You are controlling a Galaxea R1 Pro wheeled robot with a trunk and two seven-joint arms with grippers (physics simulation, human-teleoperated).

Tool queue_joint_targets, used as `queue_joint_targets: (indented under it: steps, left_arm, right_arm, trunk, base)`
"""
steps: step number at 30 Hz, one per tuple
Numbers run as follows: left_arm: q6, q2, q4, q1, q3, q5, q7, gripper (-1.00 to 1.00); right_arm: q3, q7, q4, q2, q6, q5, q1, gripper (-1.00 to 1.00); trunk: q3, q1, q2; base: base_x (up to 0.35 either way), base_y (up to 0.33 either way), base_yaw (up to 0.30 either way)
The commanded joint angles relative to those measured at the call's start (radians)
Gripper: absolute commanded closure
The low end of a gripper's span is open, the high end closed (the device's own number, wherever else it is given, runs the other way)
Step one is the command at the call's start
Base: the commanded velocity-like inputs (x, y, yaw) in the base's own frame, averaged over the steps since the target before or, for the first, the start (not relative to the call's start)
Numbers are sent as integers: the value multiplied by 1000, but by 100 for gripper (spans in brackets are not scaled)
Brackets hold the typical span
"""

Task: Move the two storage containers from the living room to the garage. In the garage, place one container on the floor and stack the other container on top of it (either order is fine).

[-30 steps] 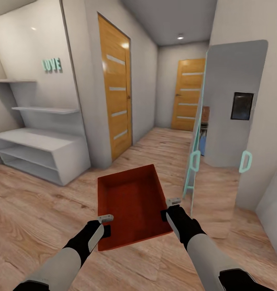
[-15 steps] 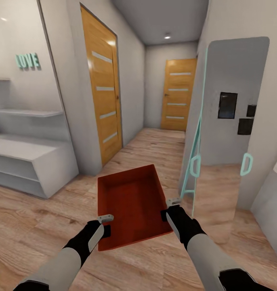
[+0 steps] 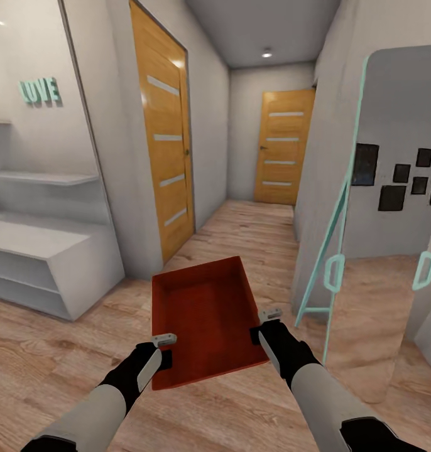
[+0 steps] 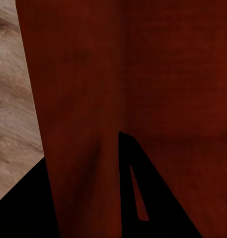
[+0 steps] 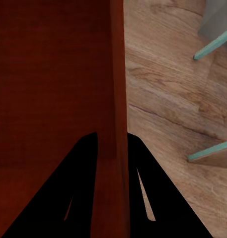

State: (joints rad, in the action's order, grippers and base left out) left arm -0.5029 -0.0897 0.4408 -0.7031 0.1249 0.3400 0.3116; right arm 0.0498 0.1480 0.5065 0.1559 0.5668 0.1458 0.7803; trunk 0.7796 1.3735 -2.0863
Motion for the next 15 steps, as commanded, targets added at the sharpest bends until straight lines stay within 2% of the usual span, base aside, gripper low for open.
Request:
queue_joint_targets:
  steps: [1, 15]
  left_arm:
    - [1, 4, -1, 0, -8, 16, 0, 100]
    - [1, 4, -1, 0, -8, 16, 0, 100]
  right_arm:
    - [-5, -28, 22, -1, -5, -74, 1, 100]
    - [-5, -27, 22, 0, -5, -74, 1, 100]
  trunk:
    - [0, 0, 0]
    - [0, 0, 0]
  base:
    - [307, 200, 0]
    - [307, 171, 0]
